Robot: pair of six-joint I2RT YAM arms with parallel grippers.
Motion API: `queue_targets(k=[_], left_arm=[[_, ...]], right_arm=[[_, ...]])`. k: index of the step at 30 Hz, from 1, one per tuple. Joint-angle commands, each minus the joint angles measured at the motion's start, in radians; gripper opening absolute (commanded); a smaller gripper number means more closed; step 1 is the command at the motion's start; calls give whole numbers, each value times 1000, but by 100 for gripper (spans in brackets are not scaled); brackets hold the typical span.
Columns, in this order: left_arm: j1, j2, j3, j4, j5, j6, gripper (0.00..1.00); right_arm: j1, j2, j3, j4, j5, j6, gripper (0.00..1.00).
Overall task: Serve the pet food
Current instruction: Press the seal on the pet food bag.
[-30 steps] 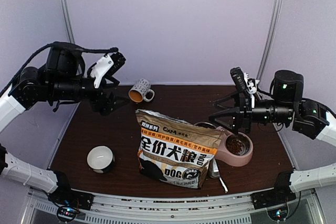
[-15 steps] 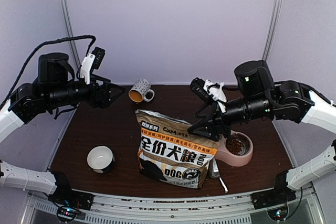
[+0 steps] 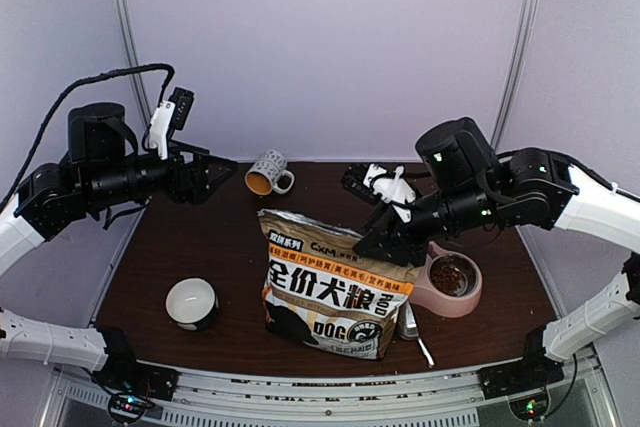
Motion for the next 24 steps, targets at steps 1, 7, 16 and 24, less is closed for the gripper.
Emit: queue_targets(k=[1,7,16,24], left_arm=[[7,-17,-9,65,-24,-9,84],[7,-18,-10,59,-34,-4,84],[9,-15,-10,62,-47,-1,84],[9,-13,-7,65,-40,-3,84]], right_arm=[[12,19,33,-28,40,-6,32],[14,9,34,-18,76,3,0],[13,-18,-1,47,81,39,0],[13,27,9,75,61,54,16]])
